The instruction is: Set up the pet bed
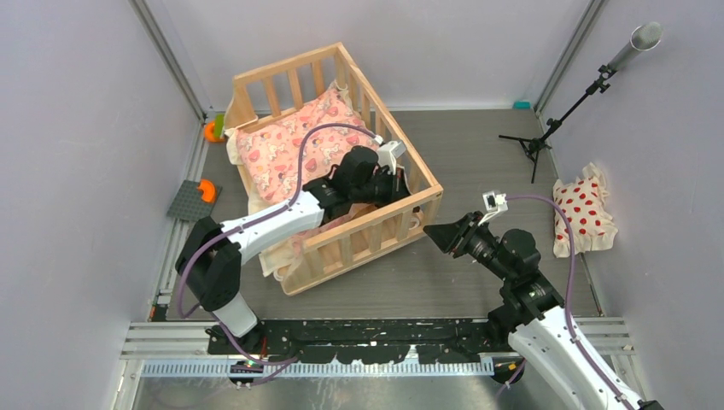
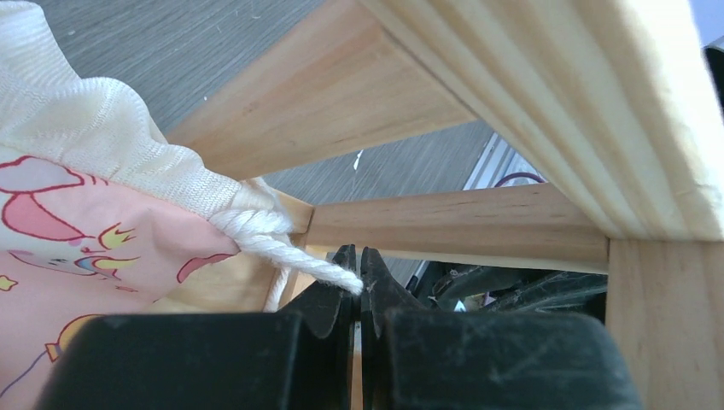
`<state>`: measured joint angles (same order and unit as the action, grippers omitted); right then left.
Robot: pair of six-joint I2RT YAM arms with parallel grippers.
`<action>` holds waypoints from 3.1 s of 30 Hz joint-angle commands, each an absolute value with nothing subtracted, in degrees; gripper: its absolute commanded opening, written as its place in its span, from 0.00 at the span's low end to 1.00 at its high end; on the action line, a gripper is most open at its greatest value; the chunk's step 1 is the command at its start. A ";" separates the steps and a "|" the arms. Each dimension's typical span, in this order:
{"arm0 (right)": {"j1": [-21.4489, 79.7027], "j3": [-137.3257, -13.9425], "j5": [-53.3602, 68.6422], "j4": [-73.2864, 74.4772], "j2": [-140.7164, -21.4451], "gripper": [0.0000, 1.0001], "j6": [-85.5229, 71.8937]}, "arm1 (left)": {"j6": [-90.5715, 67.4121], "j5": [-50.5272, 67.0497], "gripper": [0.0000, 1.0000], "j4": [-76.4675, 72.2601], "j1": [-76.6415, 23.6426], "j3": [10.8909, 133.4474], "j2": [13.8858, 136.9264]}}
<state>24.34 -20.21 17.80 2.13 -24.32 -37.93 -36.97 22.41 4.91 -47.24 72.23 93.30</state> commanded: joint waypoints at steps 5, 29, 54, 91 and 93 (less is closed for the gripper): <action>26.65 -17.15 10.29 -6.59 -23.77 0.29 -42.34 | -42.03 22.13 0.00 -3.18 -47.55 72.64 94.00; 34.77 -11.41 -4.47 -27.77 -32.34 0.28 -33.59 | -47.73 18.19 0.00 -9.77 -48.08 68.74 92.93; 44.83 -8.18 -25.82 -52.02 -47.78 0.28 -29.84 | -47.46 18.75 0.00 -9.58 -48.08 68.77 93.07; 48.87 -13.53 -23.52 -68.09 -65.69 0.32 -8.85 | -47.20 20.37 0.00 -9.03 -48.08 69.08 93.67; 48.87 -14.15 -22.05 -67.91 -66.45 0.32 -6.25 | -47.20 20.54 0.00 -8.97 -48.08 69.16 93.73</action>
<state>48.64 -9.54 -24.32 -65.49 -64.20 -10.61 -47.83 16.23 -7.11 -45.76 68.75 94.04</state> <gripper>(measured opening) 0.308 0.021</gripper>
